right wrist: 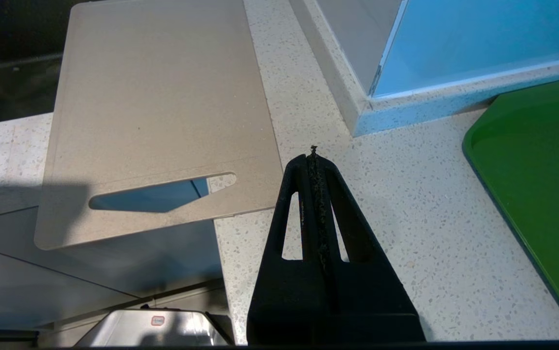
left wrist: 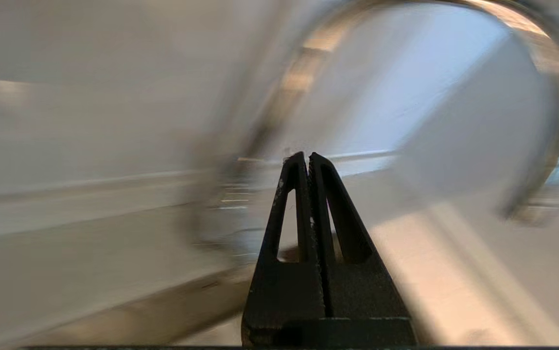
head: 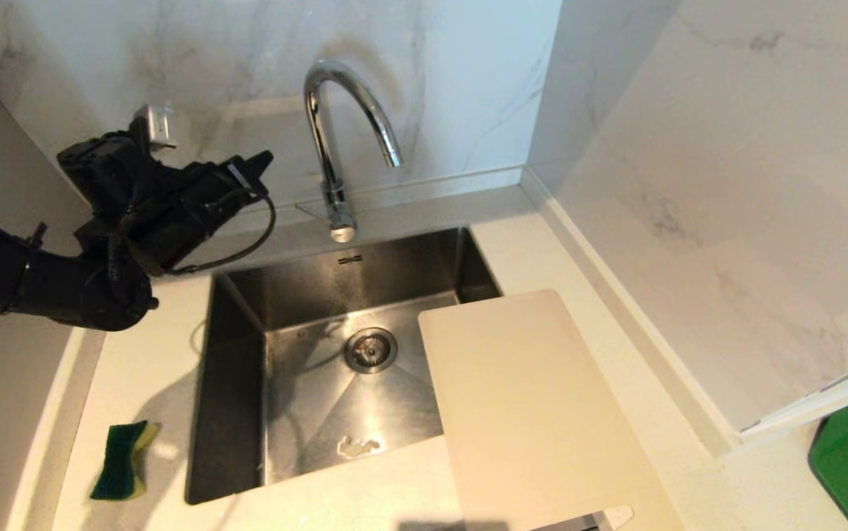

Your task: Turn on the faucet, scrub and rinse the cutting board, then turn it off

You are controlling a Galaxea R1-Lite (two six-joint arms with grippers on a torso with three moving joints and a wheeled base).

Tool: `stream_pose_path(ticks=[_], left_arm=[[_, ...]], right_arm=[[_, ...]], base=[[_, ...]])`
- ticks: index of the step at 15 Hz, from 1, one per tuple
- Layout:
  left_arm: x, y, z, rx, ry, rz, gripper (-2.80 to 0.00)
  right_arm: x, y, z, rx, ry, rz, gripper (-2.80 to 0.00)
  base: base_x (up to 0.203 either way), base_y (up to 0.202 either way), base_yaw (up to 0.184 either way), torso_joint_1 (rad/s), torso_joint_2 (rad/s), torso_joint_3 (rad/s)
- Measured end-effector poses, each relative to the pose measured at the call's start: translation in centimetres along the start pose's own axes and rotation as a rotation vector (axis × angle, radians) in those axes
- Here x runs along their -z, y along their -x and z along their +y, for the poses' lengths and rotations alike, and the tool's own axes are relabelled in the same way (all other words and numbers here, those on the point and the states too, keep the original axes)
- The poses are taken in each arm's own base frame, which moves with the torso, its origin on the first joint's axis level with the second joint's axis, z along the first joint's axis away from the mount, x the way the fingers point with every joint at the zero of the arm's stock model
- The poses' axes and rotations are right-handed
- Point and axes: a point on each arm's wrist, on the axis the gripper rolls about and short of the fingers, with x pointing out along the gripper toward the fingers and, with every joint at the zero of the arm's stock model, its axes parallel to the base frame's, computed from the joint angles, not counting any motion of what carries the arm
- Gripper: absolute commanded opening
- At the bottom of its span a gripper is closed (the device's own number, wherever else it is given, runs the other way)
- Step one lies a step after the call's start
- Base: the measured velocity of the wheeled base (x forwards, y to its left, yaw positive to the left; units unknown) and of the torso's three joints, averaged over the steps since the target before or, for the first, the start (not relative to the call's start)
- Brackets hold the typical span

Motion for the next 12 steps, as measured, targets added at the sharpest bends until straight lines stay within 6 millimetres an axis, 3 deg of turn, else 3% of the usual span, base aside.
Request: stream_pose_path(ticks=[6,8,12], left_arm=[[-5.9,4.1,6.5,-0.250,-0.263,0.110,-2.80],[-7.5,5.4,7.1,-0.314,-0.349,0.148,-2.80],[-10.7,7.4,6.3,-0.460,-0.470,0.146,-2.80]], right_arm=[[0.0,0.0,0.0,0.000,0.000,0.000,-2.80],[0.0,0.0,0.0,0.001,-0.001,0.000,-2.80],[0.0,0.0,0.0,0.000,0.000,0.000,-2.80]], base=[[0.000,0.000,0.000,0.000,0.00,0.000],[0.000,0.000,0.000,0.000,0.00,0.000],[0.000,0.000,0.000,0.000,0.00,0.000]])
